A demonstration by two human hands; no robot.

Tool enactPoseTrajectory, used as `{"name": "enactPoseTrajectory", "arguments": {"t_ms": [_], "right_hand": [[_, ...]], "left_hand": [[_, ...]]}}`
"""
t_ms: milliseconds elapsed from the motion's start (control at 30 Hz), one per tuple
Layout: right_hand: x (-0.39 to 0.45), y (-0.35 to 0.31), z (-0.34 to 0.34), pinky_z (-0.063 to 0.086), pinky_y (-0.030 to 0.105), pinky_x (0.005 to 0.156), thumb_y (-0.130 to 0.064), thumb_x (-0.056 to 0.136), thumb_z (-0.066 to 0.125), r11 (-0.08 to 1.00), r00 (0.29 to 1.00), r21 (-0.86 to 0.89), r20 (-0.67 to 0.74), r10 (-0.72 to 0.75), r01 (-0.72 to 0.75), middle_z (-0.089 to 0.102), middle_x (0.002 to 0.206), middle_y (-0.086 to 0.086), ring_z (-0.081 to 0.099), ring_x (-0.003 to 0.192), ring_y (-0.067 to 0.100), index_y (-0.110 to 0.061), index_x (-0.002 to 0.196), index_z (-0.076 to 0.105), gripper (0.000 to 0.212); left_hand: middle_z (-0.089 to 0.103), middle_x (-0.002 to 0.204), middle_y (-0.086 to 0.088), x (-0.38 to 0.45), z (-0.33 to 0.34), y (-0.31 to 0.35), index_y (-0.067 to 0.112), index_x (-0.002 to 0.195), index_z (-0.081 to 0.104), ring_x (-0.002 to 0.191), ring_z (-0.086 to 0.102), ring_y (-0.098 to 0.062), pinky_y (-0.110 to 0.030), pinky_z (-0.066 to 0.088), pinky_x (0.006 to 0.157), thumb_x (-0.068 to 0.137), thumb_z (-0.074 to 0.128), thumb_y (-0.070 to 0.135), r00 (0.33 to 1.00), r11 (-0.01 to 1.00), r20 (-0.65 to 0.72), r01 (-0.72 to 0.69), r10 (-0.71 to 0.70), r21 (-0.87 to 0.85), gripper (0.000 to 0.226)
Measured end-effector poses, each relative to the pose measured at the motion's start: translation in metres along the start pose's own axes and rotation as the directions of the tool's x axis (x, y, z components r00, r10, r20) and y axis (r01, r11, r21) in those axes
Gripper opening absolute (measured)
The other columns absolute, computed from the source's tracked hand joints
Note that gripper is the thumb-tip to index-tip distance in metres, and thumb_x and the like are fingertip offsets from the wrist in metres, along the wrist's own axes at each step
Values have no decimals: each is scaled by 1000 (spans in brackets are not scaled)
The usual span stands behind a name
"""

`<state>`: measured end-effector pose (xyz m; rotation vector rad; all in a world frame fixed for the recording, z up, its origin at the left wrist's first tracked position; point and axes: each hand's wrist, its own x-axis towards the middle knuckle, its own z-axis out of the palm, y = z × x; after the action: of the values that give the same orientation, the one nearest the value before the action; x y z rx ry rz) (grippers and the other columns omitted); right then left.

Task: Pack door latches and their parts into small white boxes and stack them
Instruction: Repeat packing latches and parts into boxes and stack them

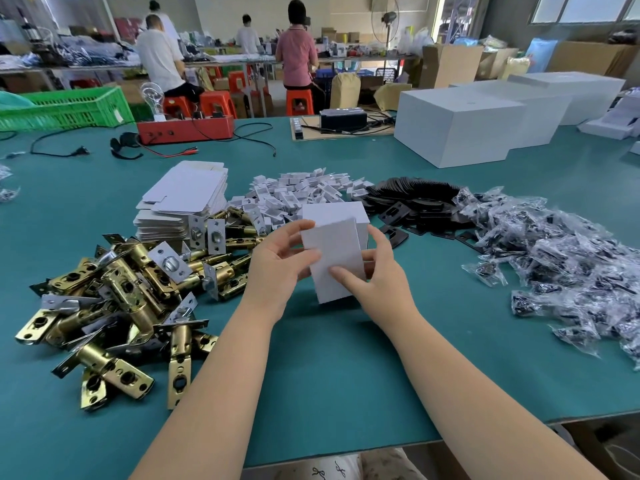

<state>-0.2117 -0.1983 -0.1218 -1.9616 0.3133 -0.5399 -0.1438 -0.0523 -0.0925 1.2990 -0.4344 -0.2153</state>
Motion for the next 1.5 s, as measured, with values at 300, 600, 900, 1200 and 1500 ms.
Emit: {"name": "enactPoseTrajectory", "arguments": {"t_ms": [300, 600, 900, 1200, 1500], "right_hand": [[-5, -10, 1, 44, 4, 73, -25, 88, 68, 918, 976, 391, -215, 24, 63, 55, 113, -15, 59, 95, -13, -30, 113, 44, 35], [2, -24, 14, 36, 28, 108, -26, 80, 55, 947, 982, 261, -43, -182, 187, 46, 138, -11, 42, 128, 5, -30, 139, 33, 63], [61, -27, -10, 32, 4, 90, -26, 91, 49, 933, 993, 357, 77, -84, 51, 45, 124, -40, 42, 112, -23, -35, 142, 32, 55], [92, 0, -13, 7, 33, 119, -69, 91, 28, 906, 962, 369, 246, 121, -208, 21, 153, -26, 19, 139, -5, -37, 151, 19, 68], [87, 6, -8, 15, 34, 118, -90, 64, 36, 910, 963, 319, 135, 233, -265, 24, 157, -2, 22, 144, 14, -25, 151, 23, 109]], "left_hand": [[64, 122, -13, 7, 26, 3, 16, 127, 55, 112, 63, -32, -42, 59, 63, 90, 64, 1, 917, 872, -294, 101, -268, -479, 41], [64, 118, 3, 19, 31, 2, 15, 130, 58, 98, 63, -3, -26, 58, 80, 97, 49, 6, 906, 981, -410, 22, -101, -192, 35], [36, 153, 13, 48, 33, 5, 20, 150, 35, 132, 33, 1, -13, 24, 95, 98, 43, 23, 967, 979, -256, 35, 18, 202, 53], [25, 158, 6, 59, 17, -16, 22, 155, 19, 136, 23, 1, -18, 16, 105, 102, 27, 25, 997, 968, -56, 63, -51, 243, 54], [21, 161, 0, 54, 21, -18, 15, 156, 14, 148, 17, -14, -38, 15, 122, 76, 36, 32, 997, 991, -2, 74, -74, 115, 84]]}}
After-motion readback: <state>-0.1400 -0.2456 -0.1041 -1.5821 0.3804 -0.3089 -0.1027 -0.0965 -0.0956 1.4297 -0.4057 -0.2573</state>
